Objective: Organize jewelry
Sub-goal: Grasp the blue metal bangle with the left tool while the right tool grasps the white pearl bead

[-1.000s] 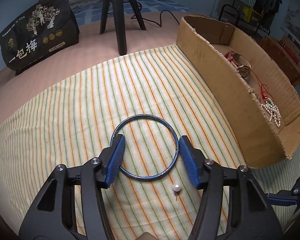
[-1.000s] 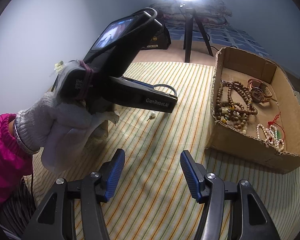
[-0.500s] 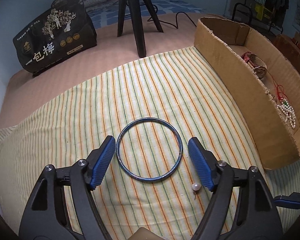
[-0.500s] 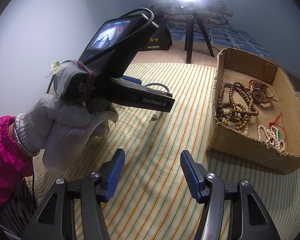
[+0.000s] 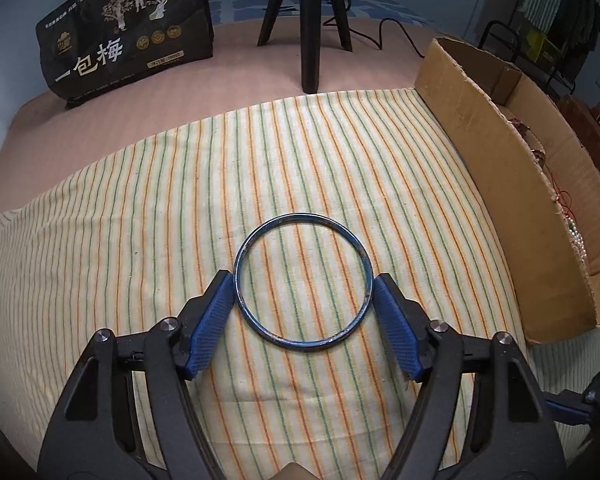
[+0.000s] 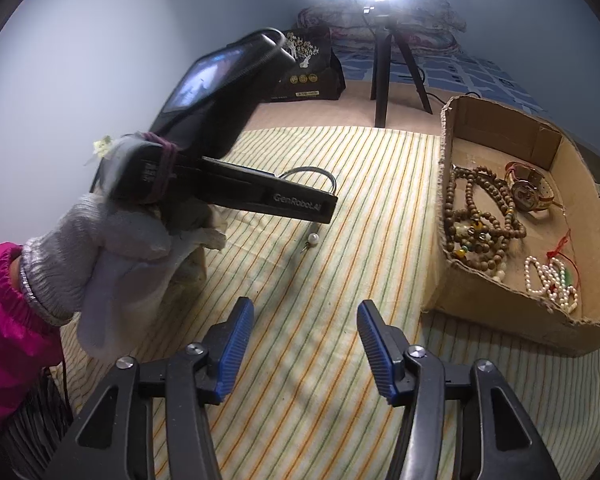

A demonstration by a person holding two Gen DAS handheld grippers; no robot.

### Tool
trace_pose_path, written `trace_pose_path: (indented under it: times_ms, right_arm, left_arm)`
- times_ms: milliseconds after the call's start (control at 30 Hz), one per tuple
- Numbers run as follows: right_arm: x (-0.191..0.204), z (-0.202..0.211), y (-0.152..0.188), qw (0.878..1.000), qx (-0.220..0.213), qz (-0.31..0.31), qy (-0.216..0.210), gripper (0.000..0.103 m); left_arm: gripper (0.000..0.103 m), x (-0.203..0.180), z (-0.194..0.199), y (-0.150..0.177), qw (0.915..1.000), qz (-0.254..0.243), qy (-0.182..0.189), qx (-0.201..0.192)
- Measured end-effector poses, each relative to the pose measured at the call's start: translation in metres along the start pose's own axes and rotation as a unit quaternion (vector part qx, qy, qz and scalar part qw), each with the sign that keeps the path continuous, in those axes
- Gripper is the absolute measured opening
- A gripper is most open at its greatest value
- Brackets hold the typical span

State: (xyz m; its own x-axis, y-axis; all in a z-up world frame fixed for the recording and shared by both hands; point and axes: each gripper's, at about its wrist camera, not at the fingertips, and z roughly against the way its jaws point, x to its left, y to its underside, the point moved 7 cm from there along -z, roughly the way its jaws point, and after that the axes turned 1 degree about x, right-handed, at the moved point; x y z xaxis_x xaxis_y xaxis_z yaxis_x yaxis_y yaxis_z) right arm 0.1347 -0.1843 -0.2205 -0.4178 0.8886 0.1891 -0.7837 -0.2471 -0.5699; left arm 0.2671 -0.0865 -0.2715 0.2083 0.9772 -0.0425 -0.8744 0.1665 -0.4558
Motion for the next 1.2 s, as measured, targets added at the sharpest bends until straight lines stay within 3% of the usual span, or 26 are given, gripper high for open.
trace_pose_path:
  times_ms: [200,533,833,1067,1200]
  right_arm:
    - [0.002,-0.022,-0.007,1.0,0.017,-0.005,0.008,0.039]
    - [0.0,-0.05,-0.03,0.999,0.022,-0.006,0.042,0.034]
    - [0.007,-0.065,-0.043,0.997,0.026,0.015,0.064,0.028]
    - [0.009,-0.07,-0.045,0.997,0.029,0.021,0.067,0.01]
    - [0.008,-0.069,-0.044,0.998,0.026,0.017,0.062,0.008]
  left_arm:
    - [0.073,0.016,0.006,0.007,1.0,0.01,-0.002,0.0]
    - [0.073,0.053,0.014,0.02,0.9993,0.037,-0.001,0.0]
    - [0.073,0.063,0.02,0.023,0.9989,0.047,0.001,0.0]
    - [0.073,0.066,0.022,0.025,0.9988,0.05,-0.001,0.0]
    - [0.073,0.066,0.027,0.025,0.9986,0.053,0.0,-0.003]
